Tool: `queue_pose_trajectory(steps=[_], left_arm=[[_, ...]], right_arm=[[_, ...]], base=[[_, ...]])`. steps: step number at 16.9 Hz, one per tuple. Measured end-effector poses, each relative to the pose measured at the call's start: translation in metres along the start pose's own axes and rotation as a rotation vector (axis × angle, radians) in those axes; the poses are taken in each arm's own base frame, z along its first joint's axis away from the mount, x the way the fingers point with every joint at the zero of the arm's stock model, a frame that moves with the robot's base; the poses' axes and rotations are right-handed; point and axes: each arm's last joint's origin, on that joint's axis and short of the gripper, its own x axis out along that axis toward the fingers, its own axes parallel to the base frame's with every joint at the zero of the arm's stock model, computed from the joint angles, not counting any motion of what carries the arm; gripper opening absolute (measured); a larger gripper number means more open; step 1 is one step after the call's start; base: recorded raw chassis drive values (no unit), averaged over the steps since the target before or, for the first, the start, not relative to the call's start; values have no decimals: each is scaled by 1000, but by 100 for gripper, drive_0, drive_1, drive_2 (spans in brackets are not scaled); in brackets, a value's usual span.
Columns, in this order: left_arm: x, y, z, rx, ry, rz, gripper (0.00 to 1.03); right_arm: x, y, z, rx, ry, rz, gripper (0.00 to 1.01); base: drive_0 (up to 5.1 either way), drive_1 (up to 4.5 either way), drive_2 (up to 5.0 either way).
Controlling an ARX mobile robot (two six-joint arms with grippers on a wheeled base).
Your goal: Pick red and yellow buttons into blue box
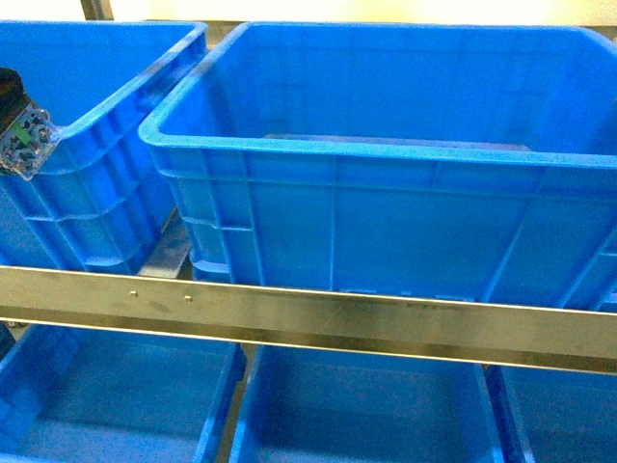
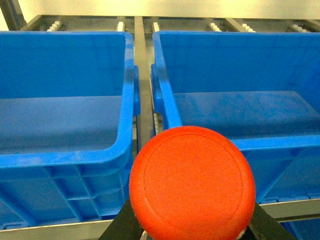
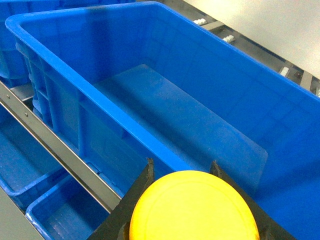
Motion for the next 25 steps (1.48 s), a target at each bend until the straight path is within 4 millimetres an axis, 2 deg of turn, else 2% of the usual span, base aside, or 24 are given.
queue_pose_trajectory(steps=[8, 19, 25], left_arm=[[0, 0, 0, 1, 1, -1, 24], [0, -1, 0, 1, 2, -6, 24], [0, -1, 0, 0, 2, -6, 24]], right_arm=[[0, 0, 0, 0, -1, -3, 29], [0, 0, 0, 1, 1, -4, 29], [-8, 2, 25, -18, -45, 29, 29]], base=[[5, 361, -351], [217, 126, -427], [0, 0, 0]])
